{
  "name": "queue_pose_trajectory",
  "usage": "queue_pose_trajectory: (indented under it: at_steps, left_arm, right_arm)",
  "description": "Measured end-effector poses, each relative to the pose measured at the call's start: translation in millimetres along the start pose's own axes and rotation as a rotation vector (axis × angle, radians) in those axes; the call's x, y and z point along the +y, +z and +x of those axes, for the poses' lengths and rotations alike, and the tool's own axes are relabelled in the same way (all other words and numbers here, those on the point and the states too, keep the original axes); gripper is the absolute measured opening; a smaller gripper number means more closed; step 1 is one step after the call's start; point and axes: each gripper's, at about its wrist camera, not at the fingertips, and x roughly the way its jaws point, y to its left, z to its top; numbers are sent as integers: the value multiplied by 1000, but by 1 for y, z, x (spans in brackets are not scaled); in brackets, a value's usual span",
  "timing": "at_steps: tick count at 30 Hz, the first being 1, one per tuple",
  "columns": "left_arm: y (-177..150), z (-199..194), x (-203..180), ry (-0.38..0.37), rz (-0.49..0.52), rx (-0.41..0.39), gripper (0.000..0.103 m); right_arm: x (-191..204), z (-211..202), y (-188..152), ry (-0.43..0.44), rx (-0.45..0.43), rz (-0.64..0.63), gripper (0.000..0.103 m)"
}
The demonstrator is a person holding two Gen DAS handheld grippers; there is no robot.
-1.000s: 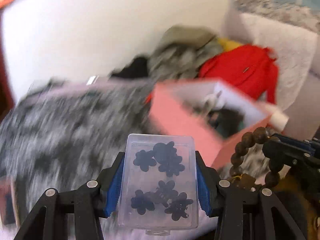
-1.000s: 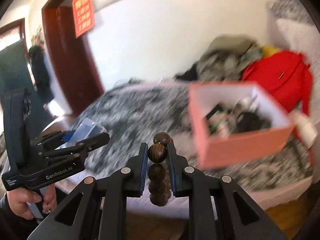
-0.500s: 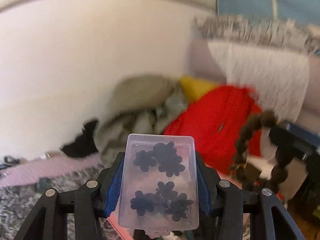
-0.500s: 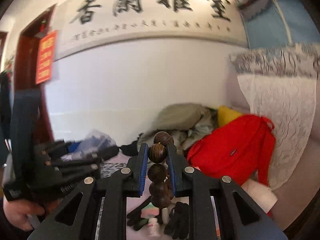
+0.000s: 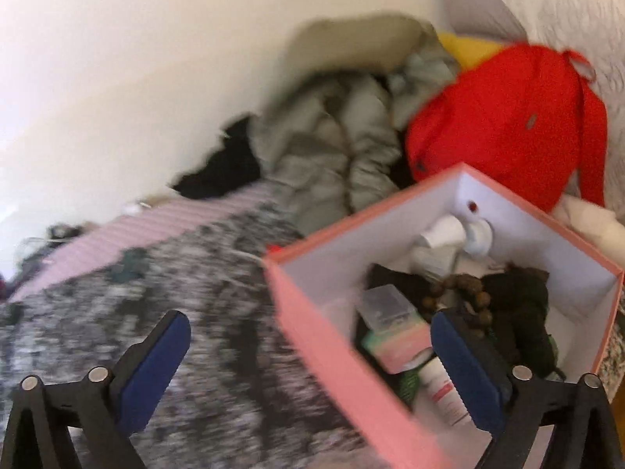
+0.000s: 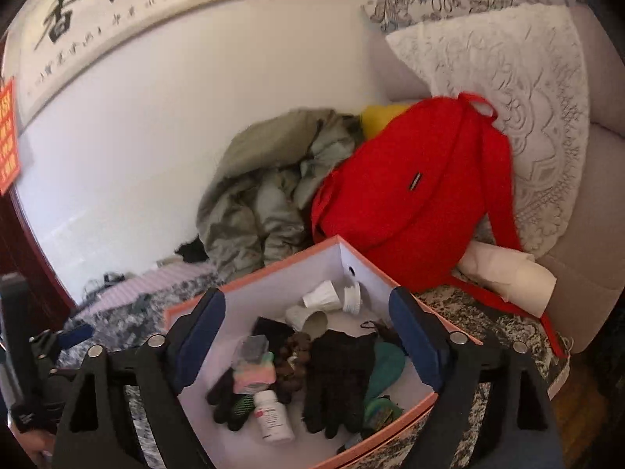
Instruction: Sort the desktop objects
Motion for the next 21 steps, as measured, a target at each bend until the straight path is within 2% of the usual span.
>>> queue_pose_trajectory:
  at_steps: [5, 9, 14, 21]
  left_arm:
    - [-24, -70, 37, 96, -33, -62, 102]
    - [-57, -121, 61, 196, -58, -76, 103]
    - [-101, -164, 87, 234, -117, -70, 103]
    - [-146, -182, 112, 263, -176, -22, 103]
  right_arm:
    - [37, -62, 3, 47, -82, -40, 97]
    - [74, -105, -7, 77, -119, -77, 100]
    - [131, -133, -52, 169, -48, -153, 101]
    - [197, -139, -120, 226, 57, -335, 101]
